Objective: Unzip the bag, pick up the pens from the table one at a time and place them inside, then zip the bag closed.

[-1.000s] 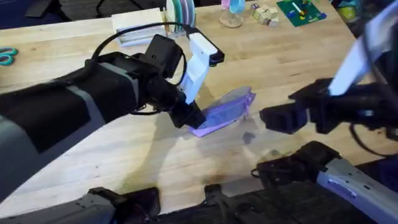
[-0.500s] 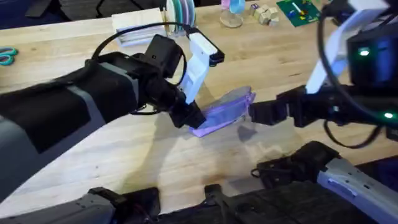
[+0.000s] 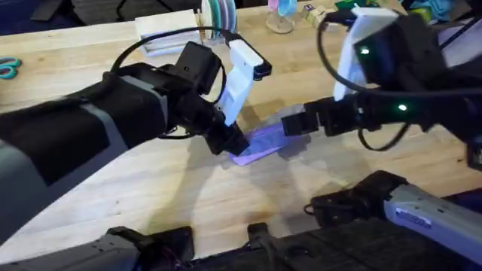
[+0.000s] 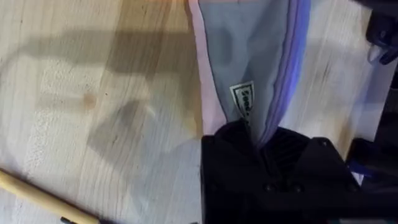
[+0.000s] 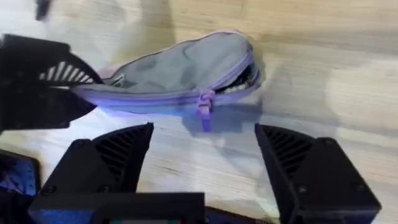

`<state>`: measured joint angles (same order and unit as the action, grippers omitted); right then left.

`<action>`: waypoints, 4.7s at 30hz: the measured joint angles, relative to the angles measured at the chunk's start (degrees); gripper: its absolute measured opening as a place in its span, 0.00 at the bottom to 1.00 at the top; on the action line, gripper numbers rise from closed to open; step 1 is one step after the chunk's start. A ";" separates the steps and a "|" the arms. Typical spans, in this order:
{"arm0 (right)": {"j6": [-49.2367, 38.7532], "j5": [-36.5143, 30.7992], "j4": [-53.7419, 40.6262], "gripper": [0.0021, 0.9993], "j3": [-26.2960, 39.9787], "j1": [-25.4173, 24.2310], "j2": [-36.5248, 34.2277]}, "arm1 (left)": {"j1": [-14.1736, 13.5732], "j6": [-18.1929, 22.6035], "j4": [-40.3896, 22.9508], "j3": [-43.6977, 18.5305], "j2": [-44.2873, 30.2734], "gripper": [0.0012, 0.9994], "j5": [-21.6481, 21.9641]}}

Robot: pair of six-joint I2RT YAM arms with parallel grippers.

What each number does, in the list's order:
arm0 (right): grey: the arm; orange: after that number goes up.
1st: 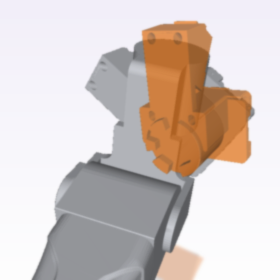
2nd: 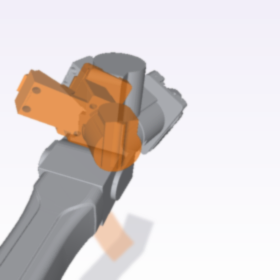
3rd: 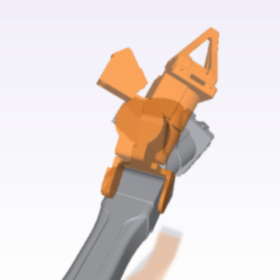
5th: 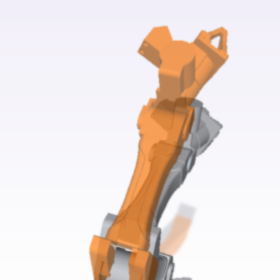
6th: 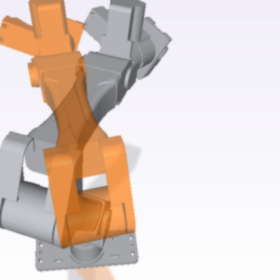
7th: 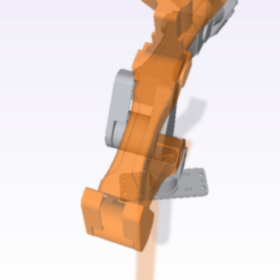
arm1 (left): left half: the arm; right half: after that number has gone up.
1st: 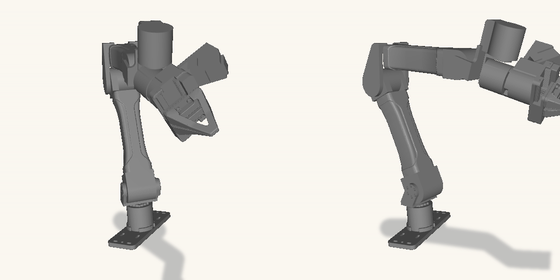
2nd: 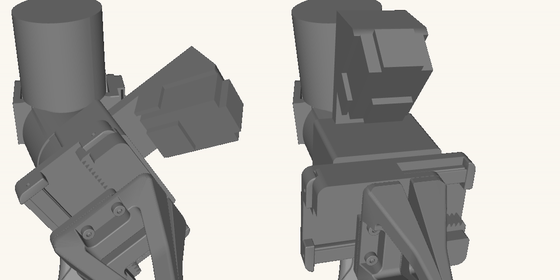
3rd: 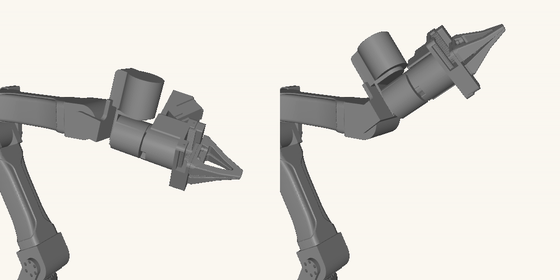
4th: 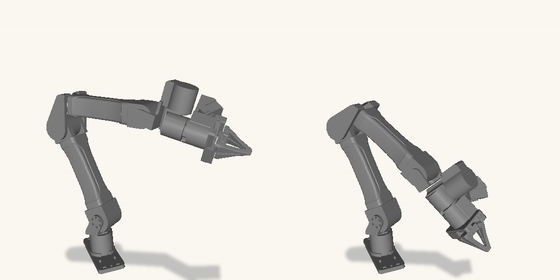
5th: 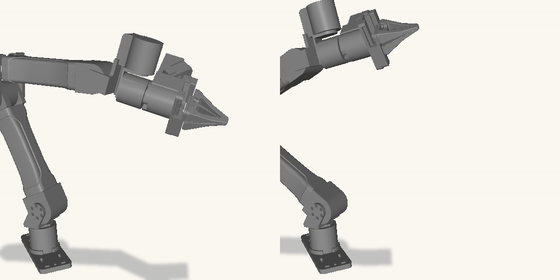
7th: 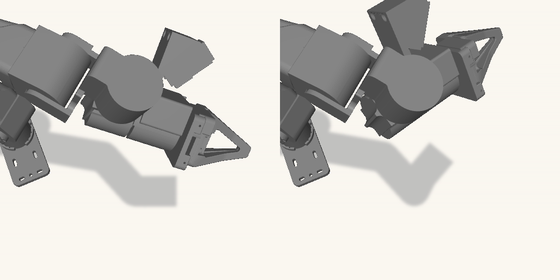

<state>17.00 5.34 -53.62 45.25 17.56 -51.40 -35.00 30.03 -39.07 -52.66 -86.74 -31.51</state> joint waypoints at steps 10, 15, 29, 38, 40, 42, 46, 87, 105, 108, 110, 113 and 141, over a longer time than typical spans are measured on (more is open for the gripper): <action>0.58 0.02 4.47 0.93 -0.02 0.00 -9.75 | 0.00 0.01 0.07 0.00 0.00 0.04 0.04; 0.61 0.22 5.72 0.86 -0.02 0.00 -10.48 | 0.00 0.01 0.11 0.00 0.00 0.04 0.07; 0.97 0.61 6.57 0.04 -0.02 0.02 -10.48 | 0.00 -0.01 0.20 0.00 0.00 0.04 0.17; -0.21 2.13 6.92 0.03 -0.02 -0.02 -10.41 | 0.00 0.01 0.15 0.00 0.00 0.04 0.17; -0.52 2.98 7.00 0.03 -0.02 0.00 -9.83 | 0.00 -0.01 0.13 0.00 0.00 0.04 0.17; -0.73 3.40 7.04 0.03 -0.04 0.00 -8.78 | 0.00 0.00 0.11 0.00 0.00 0.04 0.17; -0.76 5.21 8.33 0.03 -0.29 -0.02 -6.59 | 0.02 0.00 0.04 0.00 0.00 0.04 0.24; 2.53 4.35 22.26 0.36 -1.30 23.61 -10.96 | 0.66 3.19 -1.38 0.01 0.00 0.04 1.27; -5.71 8.90 2.54 1.00 5.90 13.36 3.66 | 0.31 0.89 -0.50 0.00 0.00 0.59 1.03; -7.09 8.87 1.12 1.00 6.48 11.36 3.66 | 0.31 0.63 -0.55 0.00 0.00 0.96 1.03; -8.38 8.87 0.78 1.00 7.22 10.34 3.66 | 0.31 0.57 -0.51 0.00 0.00 0.99 1.03; -10.76 8.87 0.82 1.00 8.75 9.30 3.66 | 0.31 0.57 -0.26 0.00 0.00 0.99 1.03; -60.29 -2.20 -2.89 1.00 20.28 8.35 -14.28 | 21.95 0.61 2.19 0.00 20.54 0.99 0.85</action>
<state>-43.29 3.14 -56.51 65.54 25.91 -65.68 -13.05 30.63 -36.88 -52.66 -66.20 -30.65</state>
